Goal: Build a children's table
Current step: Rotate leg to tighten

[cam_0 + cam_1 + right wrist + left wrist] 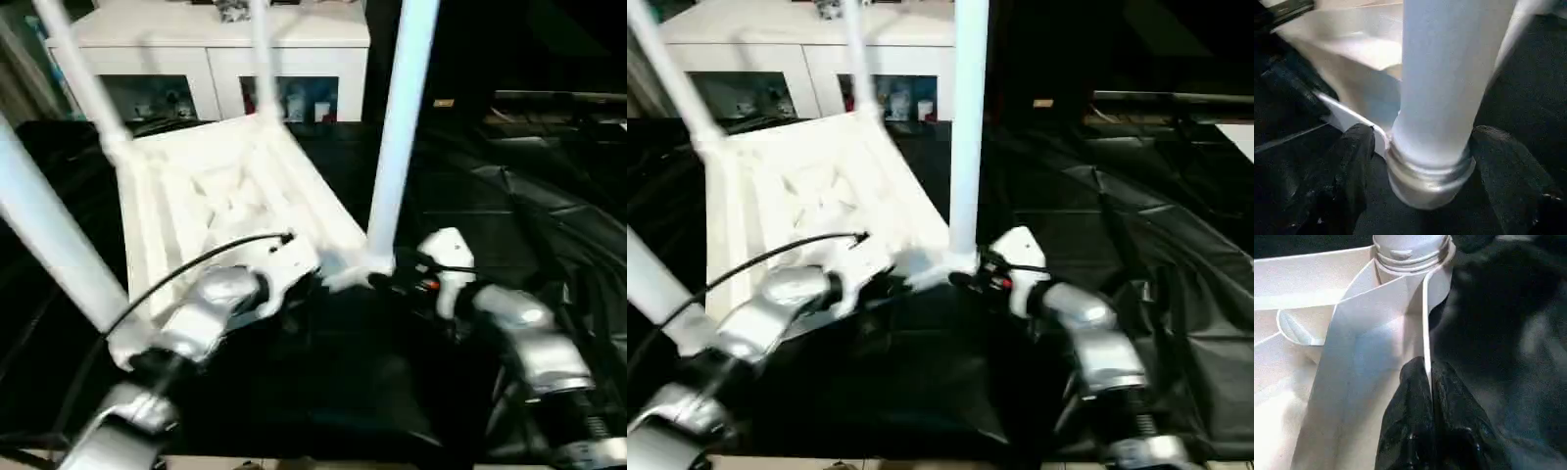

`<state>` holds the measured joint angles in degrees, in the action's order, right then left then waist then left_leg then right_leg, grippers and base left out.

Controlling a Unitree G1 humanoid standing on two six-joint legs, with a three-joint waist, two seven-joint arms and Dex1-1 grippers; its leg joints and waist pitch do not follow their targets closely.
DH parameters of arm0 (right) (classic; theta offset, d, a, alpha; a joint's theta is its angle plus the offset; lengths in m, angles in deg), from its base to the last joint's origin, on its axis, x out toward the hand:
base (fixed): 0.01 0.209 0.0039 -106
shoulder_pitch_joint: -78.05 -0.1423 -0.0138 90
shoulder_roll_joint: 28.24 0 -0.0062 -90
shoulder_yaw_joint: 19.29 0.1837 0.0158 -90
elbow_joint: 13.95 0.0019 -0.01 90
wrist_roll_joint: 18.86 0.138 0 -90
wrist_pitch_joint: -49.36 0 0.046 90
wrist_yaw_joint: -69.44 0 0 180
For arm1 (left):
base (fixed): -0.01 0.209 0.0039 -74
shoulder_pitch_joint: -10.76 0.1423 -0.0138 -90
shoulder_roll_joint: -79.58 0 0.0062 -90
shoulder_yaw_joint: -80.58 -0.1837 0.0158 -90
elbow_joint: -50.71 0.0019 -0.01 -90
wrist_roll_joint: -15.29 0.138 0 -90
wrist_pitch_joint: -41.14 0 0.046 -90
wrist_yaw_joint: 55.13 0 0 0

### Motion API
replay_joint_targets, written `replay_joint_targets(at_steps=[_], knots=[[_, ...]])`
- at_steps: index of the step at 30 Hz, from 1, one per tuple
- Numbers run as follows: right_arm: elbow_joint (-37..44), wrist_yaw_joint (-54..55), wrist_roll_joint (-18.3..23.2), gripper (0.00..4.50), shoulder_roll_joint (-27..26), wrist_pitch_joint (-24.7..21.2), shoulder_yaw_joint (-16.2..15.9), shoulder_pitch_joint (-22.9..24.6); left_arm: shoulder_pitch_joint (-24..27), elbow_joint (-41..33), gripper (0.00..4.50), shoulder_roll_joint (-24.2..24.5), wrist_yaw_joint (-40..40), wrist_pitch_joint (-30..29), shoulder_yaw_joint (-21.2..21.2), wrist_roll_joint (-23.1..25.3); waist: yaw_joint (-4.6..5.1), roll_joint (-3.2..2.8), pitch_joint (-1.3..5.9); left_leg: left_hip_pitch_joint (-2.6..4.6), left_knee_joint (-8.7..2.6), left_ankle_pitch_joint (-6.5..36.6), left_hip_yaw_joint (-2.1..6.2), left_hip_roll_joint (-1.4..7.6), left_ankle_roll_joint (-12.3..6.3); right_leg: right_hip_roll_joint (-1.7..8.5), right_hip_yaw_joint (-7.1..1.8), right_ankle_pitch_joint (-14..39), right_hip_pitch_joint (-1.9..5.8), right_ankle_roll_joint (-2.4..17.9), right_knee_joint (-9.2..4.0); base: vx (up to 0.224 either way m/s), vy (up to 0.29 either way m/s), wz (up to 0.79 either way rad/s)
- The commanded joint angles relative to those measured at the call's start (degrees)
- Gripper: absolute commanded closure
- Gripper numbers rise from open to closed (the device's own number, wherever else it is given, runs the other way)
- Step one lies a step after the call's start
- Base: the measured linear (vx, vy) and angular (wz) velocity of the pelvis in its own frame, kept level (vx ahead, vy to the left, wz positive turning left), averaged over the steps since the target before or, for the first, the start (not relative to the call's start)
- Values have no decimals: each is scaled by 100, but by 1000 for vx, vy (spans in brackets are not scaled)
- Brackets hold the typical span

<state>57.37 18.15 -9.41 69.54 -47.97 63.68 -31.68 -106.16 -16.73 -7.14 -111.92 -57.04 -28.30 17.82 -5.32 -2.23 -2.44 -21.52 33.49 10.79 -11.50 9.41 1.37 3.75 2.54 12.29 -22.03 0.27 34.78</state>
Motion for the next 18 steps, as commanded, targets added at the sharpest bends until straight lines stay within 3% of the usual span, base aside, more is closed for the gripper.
replay_joint_targets(at_steps=[1,5,10,12,18], knots=[[129,-232,56,112,66,19,-91,3,135,-206,450,-21,-376,22,-303,-128,-5,82,308,88,-371,823,200,446,-477,500,-271,430,182,1369,-384,0,0,0],[91,-343,-21,112,107,5,-156,-42,220,-381,450,59,-438,-44,-284,-143,-31,111,308,82,-354,769,189,443,-507,512,-265,364,190,1441,-372,0,0,0],[17,-456,-41,112,62,15,-251,-68,265,-468,450,74,-456,-109,-254,-140,-30,118,286,83,-371,921,197,439,-410,521,-271,808,186,1338,-406,0,0,0],[45,-570,-44,148,93,0,-325,-47,292,-535,450,93,-468,-156,-246,-159,-28,133,292,78,-366,871,200,437,-408,523,-272,756,195,1324,-393,0,0,0],[57,-598,-50,181,120,-15,-323,-32,317,-560,450,86,-443,-185,-233,-149,-35,156,310,73,-334,651,189,425,-516,518,-265,440,205,1367,-359,0,0,0]])
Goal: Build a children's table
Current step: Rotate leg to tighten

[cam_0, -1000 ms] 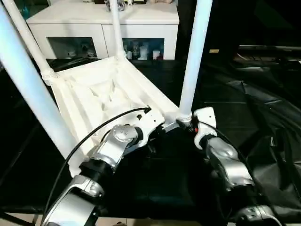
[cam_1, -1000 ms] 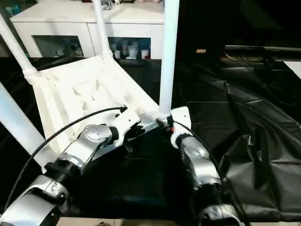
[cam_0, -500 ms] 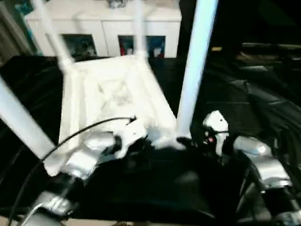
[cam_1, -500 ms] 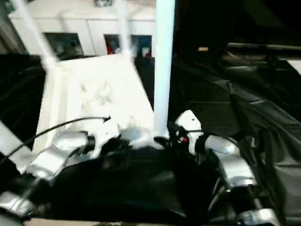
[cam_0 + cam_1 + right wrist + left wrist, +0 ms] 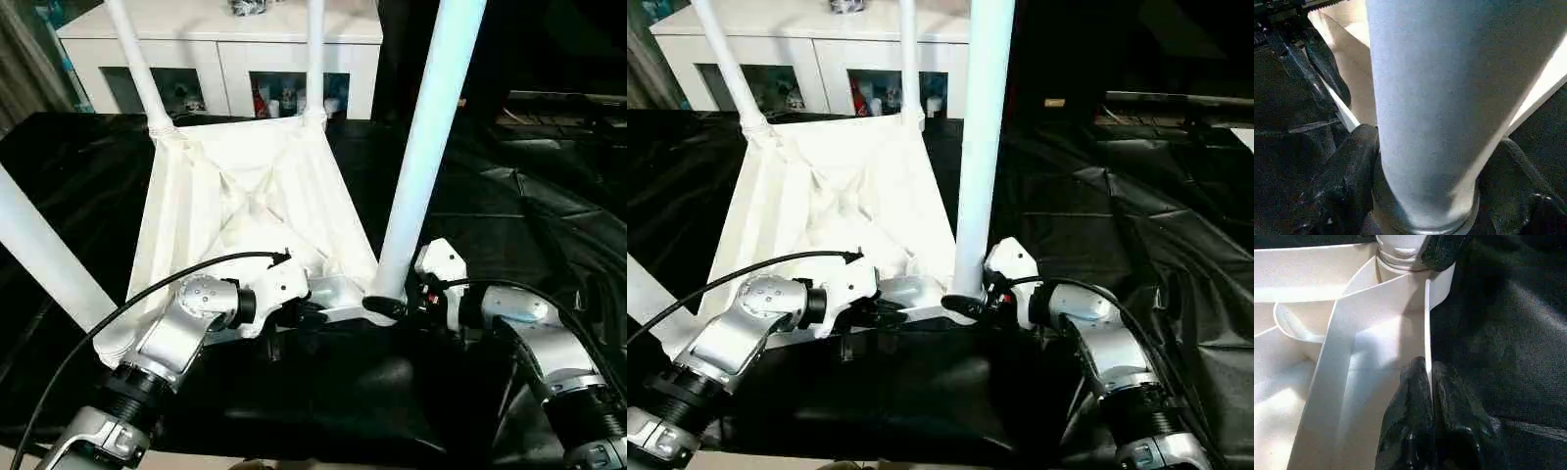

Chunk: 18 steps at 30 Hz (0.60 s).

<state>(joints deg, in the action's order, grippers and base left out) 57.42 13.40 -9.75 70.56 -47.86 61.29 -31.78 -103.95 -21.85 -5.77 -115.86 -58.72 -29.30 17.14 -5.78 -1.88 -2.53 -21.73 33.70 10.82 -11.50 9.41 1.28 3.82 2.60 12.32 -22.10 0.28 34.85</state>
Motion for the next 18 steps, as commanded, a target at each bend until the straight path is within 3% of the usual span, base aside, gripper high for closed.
replay_joint_targets(at_steps=[1,9,12,14,15,16,17,18], knots=[[47,-130,-23,181,27,-22,-94,-20,99,-51,450,-51,-43,-22,-128,-77,12,116,318,100,-353,660,188,425,-512,508,-268,466,208,1371,-368,0,0,0],[46,-106,-127,194,35,81,-169,95,163,-122,450,-33,-11,-71,-123,-56,18,110,324,97,-347,681,193,425,-488,507,-268,516,216,1360,-367,0,0,0],[-177,576,-221,194,-234,-28,0,93,72,69,450,-157,273,-178,-89,60,30,91,315,94,-347,659,192,420,-493,496,-266,450,205,1380,-364,0,0,0],[-357,1129,-237,194,-476,-179,175,46,-41,272,450,-286,519,-219,-61,146,66,85,288,105,-371,849,195,409,-391,499,-264,750,189,1367,-408,0,0,0],[-453,1564,-211,196,-692,-368,320,28,-160,482,450,-423,760,-232,-35,221,108,74,257,123,-402,1121,195,397,-265,490,-270,1192,167,1310,-461,0,0,0],[-463,1804,-217,196,-820,-466,370,36,-249,638,450,-518,918,-232,-16,263,117,74,231,152,-433,1423,222,396,-98,504,-266,1736,164,1193,-511,0,0,0],[-437,1982,-214,198,-934,-545,402,57,-325,762,450,-600,1060,-255,-4,303,122,87,234,171,-438,1537,219,393,-32,506,-272,1962,159,1112,-539,0,0,0],[-406,2162,-206,200,-1052,-626,436,80,-400,881,450,-684,1223,-290,12,348,126,62,233,187,-453,1670,239,401,56,513,-287,2164,147,1010,-557,0,0,0]])
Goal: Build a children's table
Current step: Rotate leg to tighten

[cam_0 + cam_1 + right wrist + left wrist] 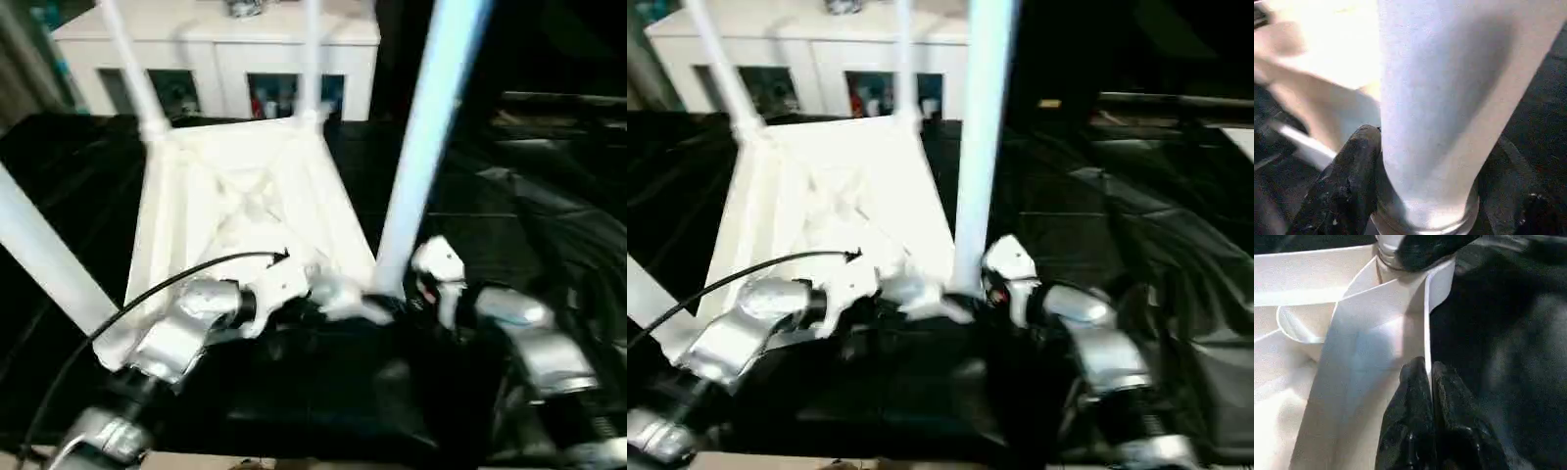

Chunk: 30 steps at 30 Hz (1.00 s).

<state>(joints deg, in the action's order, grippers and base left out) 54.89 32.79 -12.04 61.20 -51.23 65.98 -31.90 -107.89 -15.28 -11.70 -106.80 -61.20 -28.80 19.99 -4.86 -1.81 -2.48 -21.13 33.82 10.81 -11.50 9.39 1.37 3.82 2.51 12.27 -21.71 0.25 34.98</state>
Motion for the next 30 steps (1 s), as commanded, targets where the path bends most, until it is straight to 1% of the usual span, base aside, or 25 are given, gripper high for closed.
replay_joint_targets(at_steps=[1,2,3,4,5,6,7,8,10,12,13,17,18,19,20,21,22,23,24,25,26,27,28,29,30], knots=[[-144,281,20,201,-149,-313,-23,96,-27,256,450,-117,363,-52,-31,71,41,65,213,129,-476,1753,243,398,74,509,-278,2282,102,964,-589,0,0,0],[-98,619,4,201,-338,-450,33,117,-146,431,450,-264,626,-108,10,116,41,52,211,156,-477,1903,245,402,113,529,-295,2487,67,891,-619,0,0,0],[-64,934,8,201,-525,-575,103,122,-248,569,450,-399,838,-192,41,141,31,29,212,173,-487,1942,258,401,164,523,-298,2570,56,826,-634,0,0,0],[-38,1144,12,201,-651,-660,151,128,-311,653,450,-488,974,-251,60,156,36,43,213,180,-494,2004,261,399,210,521,-302,2560,39,801,-639,0,0,0],[-42,1617,-57,202,-882,-852,220,107,-438,839,450,-669,1255,-391,94,188,30,17,217,177,-501,2026,276,398,234,524,-299,2557,46,785,-629,0,0,0],[-89,1941,-182,204,-980,-968,237,64,-510,946,450,-767,1425,-468,112,211,47,14,216,170,-515,2081,285,392,266,519,-291,2566,44,763,-622,0,0,0],[-111,2092,-241,207,-1027,-1018,245,43,-543,996,450,-813,1502,-495,119,222,51,26,210,171,-521,2109,288,387,281,517,-284,2607,39,735,-641,0,0,0],[-170,2544,-449,213,-1193,-1196,248,-24,-649,1159,450,-970,1749,-621,151,261,57,35,226,171,-520,2157,295,377,291,521,-279,2622,46,696,-635,0,0,0],[-182,2723,-554,213,-1280,-1248,231,-48,-691,1241,450,-1038,1869,-672,169,298,84,13,236,148,-540,2132,309,375,300,525,-278,2443,49,680,-627,0,0,0],[-194,2797,-637,213,-1353,-1319,165,-66,-718,1349,450,-1093,1964,-661,130,392,81,14,242,160,-534,2167,301,373,278,534,-289,2333,39,691,-641,0,0,0],[-200,2794,-634,213,-1362,-1323,154,-65,-713,1364,450,-1092,1967,-632,116,414,72,2,247,147,-545,2121,302,377,249,534,-288,2207,56,697,-630,0,0,0],[-130,2789,-484,213,-1402,-1149,270,-45,-710,1452,450,-1064,1927,-432,92,446,63,8,245,160,-561,2160,295,380,200,546,-288,2230,65,671,-661,0,0,0],[-70,2717,-414,213,-1404,-1037,293,-37,-711,1453,450,-1045,1892,-362,85,439,60,10,232,165,-569,2205,298,382,191,555,-287,2343,59,647,-678,0,0,0],[-39,2679,-371,180,-1408,-976,305,-35,-714,1458,450,-1034,1874,-322,83,433,61,15,224,185,-568,2292,296,371,190,566,-283,2592,55,592,-710,0,0,0],[245,2261,-164,180,-1283,-807,357,24,-659,1312,450,-938,1727,-214,78,375,58,33,224,194,-570,2316,296,369,178,573,-282,2712,54,559,-729,0,0,0],[334,2118,-117,167,-1226,-766,357,41,-642,1262,450,-909,1700,-233,85,360,41,33,230,172,-578,2269,313,378,129,588,-288,2814,80,473,-737,0,0,0],[423,1938,-89,167,-1124,-724,330,57,-617,1207,450,-856,1624,-193,66,355,45,30,237,150,-586,2204,318,382,114,582,-287,2770,90,456,-726,0,0,0],[491,1755,-59,156,-1026,-692,310,64,-590,1157,450,-810,1526,-114,46,345,58,36,240,102,-603,2088,329,387,81,575,-275,2629,126,453,-707,0,0,0],[559,1524,3,143,-916,-685,293,66,-560,1098,450,-768,1460,-107,45,332,80,39,250,67,-605,1957,331,392,66,571,-267,2419,148,501,-685,0,0,0],[641,1260,69,132,-782,-693,272,75,-528,1027,450,-718,1386,-113,37,325,86,56,271,58,-584,1811,323,397,11,562,-261,2132,168,585,-648,0,0,0],[737,925,137,132,-601,-699,241,89,-490,938,450,-658,1279,-88,27,309,87,50,282,60,-564,1720,305,395,-40,561,-267,1970,161,646,-641,0,0,0],[834,547,195,132,-371,-668,197,118,-442,831,450,-594,1181,-101,24,288,93,54,305,46,-525,1479,285,399,-145,554,-268,1535,173,808,-595,0,0,0],[941,-61,276,132,31,-577,139,168,-359,664,450,-462,955,-20,-14,265,90,59,316,25,-491,1261,261,399,-275,539,-259,1161,182,941,-559,0,0,0],[944,-84,279,132,47,-572,137,170,-356,657,450,-457,945,-15,-16,264,78,60,318,25,-476,1186,249,397,-338,549,-257,1046,184,992,-553,0,0,0],[947,-332,287,132,248,-512,119,182,-311,578,450,-396,807,5,-30,234,79,65,307,4,-457,1040,235,390,-428,553,-256,886,186,1096,-539,0,0,0]])
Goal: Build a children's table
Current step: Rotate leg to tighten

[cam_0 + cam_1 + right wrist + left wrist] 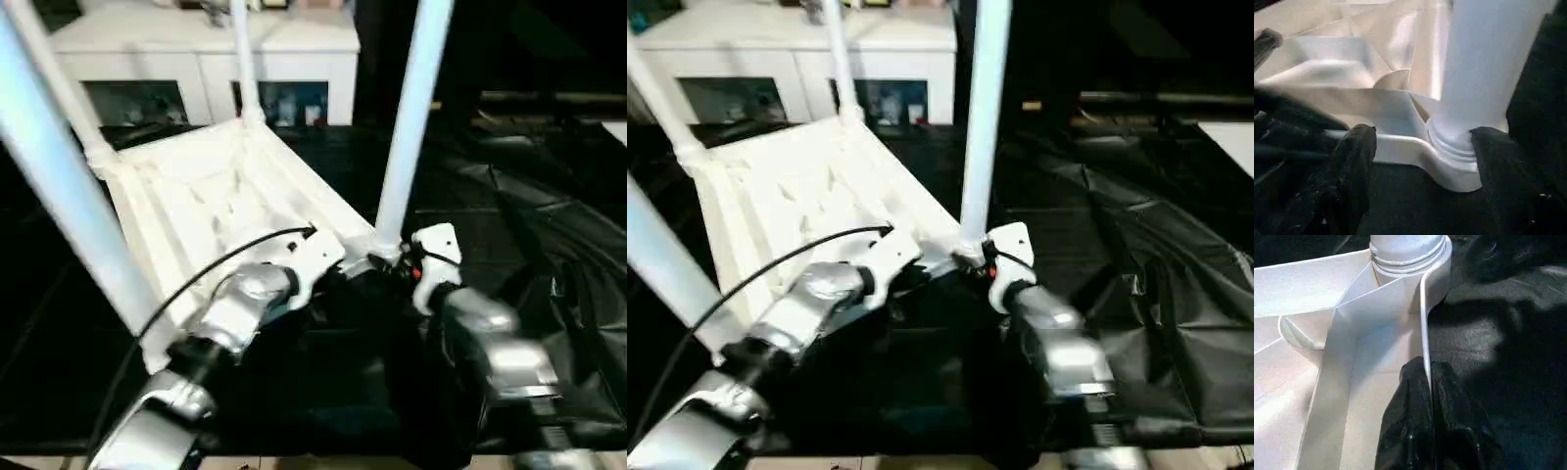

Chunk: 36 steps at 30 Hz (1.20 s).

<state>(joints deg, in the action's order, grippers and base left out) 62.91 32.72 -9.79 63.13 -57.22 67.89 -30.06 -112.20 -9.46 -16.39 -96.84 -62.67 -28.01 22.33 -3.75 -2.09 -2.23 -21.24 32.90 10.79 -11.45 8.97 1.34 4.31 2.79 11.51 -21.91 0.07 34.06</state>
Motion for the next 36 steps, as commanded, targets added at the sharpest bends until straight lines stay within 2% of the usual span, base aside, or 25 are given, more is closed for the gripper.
replay_joint_targets(at_steps=[1,5,6,8,11,13,17,21,23,26,29,30,33,36], knots=[[136,-651,91,132,330,167,-69,21,191,-125,450,180,-391,232,-151,-37,-39,102,300,12,-341,907,220,427,-492,498,-268,813,217,1195,-423,0,0,0],[64,-1121,115,132,787,306,29,31,344,-403,450,416,-762,273,-242,-131,-83,87,302,27,-316,702,208,452,-642,476,-249,449,212,1401,-365,0,0,0],[52,-1206,147,132,862,303,75,26,382,-473,450,471,-868,299,-258,-175,-100,115,306,45,-308,723,202,452,-659,481,-249,449,210,1430,-356,0,0,0],[33,-1545,258,132,1144,316,164,28,524,-750,450,662,-1243,375,-303,-316,-131,125,304,45,-310,723,207,466,-678,493,-249,452,222,1460,-350,0,0,0],[37,-1859,298,132,1375,374,98,62,637,-978,450,796,-1543,405,-323,-421,-145,118,300,58,-297,666,192,474,-691,480,-250,352,215,1496,-331,0,0,0],[133,-2248,344,132,1496,402,-84,153,745,-1225,450,909,-1844,332,-366,-537,-158,113,302,56,-291,645,190,476,-708,479,-241,312,222,1521,-316,0,0,0],[232,-2312,272,132,1407,449,-308,210,752,-1257,450,907,-1892,343,-371,-554,-161,103,299,61,-284,669,189,478,-711,478,-236,340,208,1547,-315,0,0,0],[142,-2272,147,132,1220,583,-515,152,723,-1256,450,897,-1906,322,-387,-579,-140,97,284,77,-314,946,201,481,-525,482,-244,765,194,1469,-353,0,0,0],[-43,-2115,21,132,1110,693,-579,48,712,-1245,450,887,-1918,325,-384,-576,-125,101,285,69,-316,946,206,474,-472,486,-248,770,199,1452,-350,0,0,0],[-236,-1976,-77,132,989,765,-581,-65,716,-1277,450,891,-1946,301,-375,-576,-121,95,303,71,-294,799,197,463,-476,481,-250,565,199,1497,-325,0,0,0],[-282,-1963,-55,132,932,740,-591,-109,720,-1287,450,891,-1958,294,-364,-565,-144,87,322,69,-276,589,197,467,-569,473,-246,200,213,1547,-275,0,0,0],[-274,-1985,-25,132,932,723,-595,-103,722,-1283,450,896,-1958,296,-361,-561,-142,103,325,62,-267,573,193,461,-596,471,-243,110,221,1566,-267,0,0,0],[-289,-2032,-1,170,938,719,-600,-83,731,-1273,450,909,-1951,303,-355,-561,-145,101,324,61,-264,597,195,463,-636,477,-240,125,225,1563,-266,0,0,0],[-331,-2042,-30,196,930,776,-616,-72,740,-1272,450,907,-1937,295,-349,-559,-143,99,314,65,-270,708,196,465,-592,478,-242,315,219,1542,-285,0,0,0]])
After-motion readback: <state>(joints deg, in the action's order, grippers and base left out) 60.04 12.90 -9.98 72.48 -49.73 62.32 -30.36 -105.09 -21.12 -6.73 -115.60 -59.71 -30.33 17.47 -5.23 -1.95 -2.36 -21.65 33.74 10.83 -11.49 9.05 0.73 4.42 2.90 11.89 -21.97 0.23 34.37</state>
